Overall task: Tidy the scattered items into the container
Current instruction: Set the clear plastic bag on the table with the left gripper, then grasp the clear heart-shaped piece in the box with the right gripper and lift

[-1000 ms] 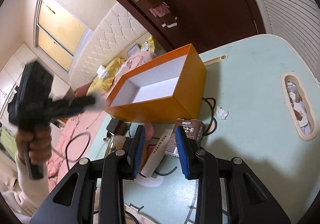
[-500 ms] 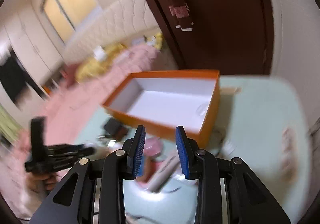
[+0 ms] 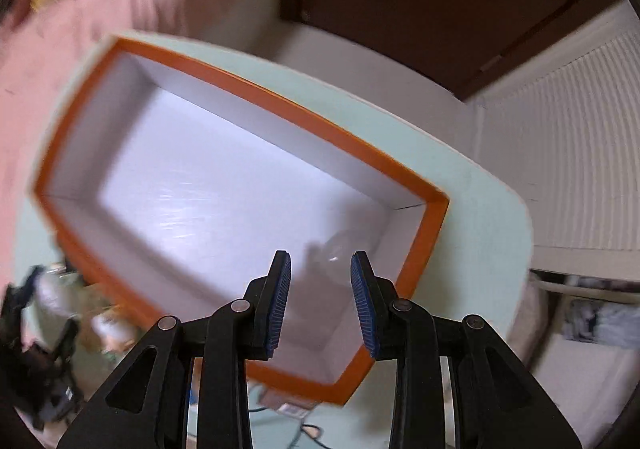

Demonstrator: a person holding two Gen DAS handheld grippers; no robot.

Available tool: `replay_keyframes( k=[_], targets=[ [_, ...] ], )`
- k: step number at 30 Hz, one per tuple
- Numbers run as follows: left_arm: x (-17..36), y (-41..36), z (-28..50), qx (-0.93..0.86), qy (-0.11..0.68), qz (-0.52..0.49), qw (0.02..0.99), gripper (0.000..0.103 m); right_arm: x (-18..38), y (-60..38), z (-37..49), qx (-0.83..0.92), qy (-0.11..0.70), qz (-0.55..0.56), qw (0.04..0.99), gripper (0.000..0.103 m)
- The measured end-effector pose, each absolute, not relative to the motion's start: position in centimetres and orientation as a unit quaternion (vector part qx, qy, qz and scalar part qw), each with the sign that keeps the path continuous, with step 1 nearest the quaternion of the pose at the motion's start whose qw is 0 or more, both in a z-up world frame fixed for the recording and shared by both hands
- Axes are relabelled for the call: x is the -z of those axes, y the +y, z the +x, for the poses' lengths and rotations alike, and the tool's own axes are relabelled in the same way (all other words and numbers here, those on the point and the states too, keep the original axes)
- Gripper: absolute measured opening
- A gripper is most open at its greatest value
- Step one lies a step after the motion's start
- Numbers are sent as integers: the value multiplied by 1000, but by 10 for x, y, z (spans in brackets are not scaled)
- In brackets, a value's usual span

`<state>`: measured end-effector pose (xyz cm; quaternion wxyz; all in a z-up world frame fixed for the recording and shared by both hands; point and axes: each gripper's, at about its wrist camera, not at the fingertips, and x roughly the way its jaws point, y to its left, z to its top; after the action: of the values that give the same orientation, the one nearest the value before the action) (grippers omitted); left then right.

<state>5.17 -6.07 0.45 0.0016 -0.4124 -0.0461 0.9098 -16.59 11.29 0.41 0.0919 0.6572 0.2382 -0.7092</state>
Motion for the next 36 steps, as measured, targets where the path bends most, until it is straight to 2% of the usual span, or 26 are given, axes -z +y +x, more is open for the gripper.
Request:
replay_keyframes(
  k=[8, 20, 26, 30, 32, 35, 36],
  targets=[
    [-8, -65, 55, -909, -60, -413, 17, 79, 37, 102, -179, 631, 312, 709, 36, 36],
    [-11, -66, 59, -907, -74, -414, 35, 79, 35, 109, -195, 637, 279, 717, 41, 34],
    [-10, -64, 61, -907, -72, -414, 36, 79, 32, 95, -178, 655, 348, 666, 81, 34],
    [-10, -63, 61, -907, -69, -414, 37, 79, 25, 91, -162, 645, 329, 669, 171, 34],
    [-10, -63, 61, -907, -67, -413, 38, 79, 25, 90, -157, 632, 328, 676, 188, 34],
    [-10, -62, 61, -908, -66, -413, 37, 79, 24, 91, -156, 635, 331, 676, 176, 40],
    [-10, -59, 61, -908, -68, -412, 34, 79, 24, 91, -155, 637, 336, 672, 172, 44]
  ],
)
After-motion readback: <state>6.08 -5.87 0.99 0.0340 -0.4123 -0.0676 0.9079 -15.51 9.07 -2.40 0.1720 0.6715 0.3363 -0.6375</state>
